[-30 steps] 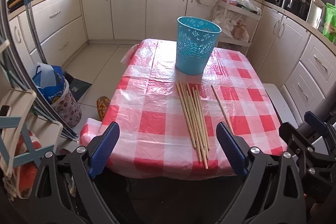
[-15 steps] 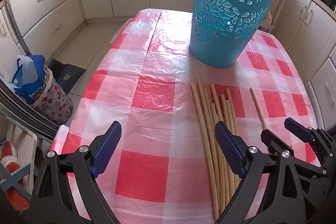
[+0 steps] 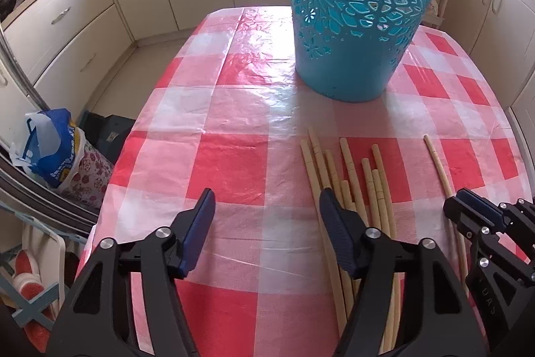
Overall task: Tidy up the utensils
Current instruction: 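Close the left tool on a wooden stick while the right tool grasps another stick, then lift the stick with the left tool and drop it into the blue basket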
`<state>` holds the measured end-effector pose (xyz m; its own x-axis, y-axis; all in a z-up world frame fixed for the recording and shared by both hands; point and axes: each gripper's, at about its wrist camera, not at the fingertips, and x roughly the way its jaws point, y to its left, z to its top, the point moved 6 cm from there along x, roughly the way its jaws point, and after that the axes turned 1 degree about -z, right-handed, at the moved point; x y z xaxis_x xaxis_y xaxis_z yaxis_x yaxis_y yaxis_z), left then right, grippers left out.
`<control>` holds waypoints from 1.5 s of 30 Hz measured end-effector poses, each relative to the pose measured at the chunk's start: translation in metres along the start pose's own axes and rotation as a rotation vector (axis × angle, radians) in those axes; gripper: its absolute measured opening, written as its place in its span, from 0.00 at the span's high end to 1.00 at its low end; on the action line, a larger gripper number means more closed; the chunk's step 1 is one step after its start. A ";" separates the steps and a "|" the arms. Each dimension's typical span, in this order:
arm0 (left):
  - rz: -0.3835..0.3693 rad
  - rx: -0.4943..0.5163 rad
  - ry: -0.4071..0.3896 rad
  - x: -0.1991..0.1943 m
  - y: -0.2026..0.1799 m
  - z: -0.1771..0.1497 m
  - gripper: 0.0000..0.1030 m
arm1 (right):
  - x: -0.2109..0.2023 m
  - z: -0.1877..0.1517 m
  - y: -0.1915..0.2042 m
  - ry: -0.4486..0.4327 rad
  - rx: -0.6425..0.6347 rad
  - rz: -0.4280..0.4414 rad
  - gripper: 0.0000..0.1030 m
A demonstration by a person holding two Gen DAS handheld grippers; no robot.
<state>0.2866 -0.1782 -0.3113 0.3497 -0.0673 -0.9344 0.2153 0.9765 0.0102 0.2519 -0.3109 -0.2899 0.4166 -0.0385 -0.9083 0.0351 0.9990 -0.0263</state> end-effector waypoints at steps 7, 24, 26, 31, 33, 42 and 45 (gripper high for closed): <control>-0.034 0.026 0.018 -0.005 -0.011 0.004 0.48 | 0.003 -0.001 0.009 0.003 -0.011 0.026 0.78; -0.045 0.096 0.031 -0.009 -0.025 0.003 0.78 | 0.005 -0.003 0.005 -0.002 -0.029 0.039 0.93; -0.085 0.135 0.039 -0.011 -0.037 0.004 0.93 | 0.005 -0.003 0.000 0.005 -0.009 0.073 0.94; -0.174 0.100 0.073 -0.013 -0.037 0.007 0.94 | 0.003 -0.004 -0.008 0.017 0.055 0.129 0.94; -0.217 0.070 0.091 -0.013 -0.031 0.009 0.95 | 0.002 -0.004 -0.010 0.014 0.088 0.158 0.94; -0.304 0.016 -0.043 -0.065 0.007 0.030 0.95 | 0.000 -0.009 -0.019 -0.031 0.252 0.262 0.94; -0.330 0.005 -0.152 -0.102 0.010 0.052 0.95 | 0.002 -0.010 -0.020 -0.021 0.276 0.274 0.94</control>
<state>0.3007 -0.1718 -0.1975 0.3921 -0.4087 -0.8241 0.3432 0.8962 -0.2812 0.2433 -0.3311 -0.2951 0.4625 0.2261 -0.8573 0.1619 0.9291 0.3324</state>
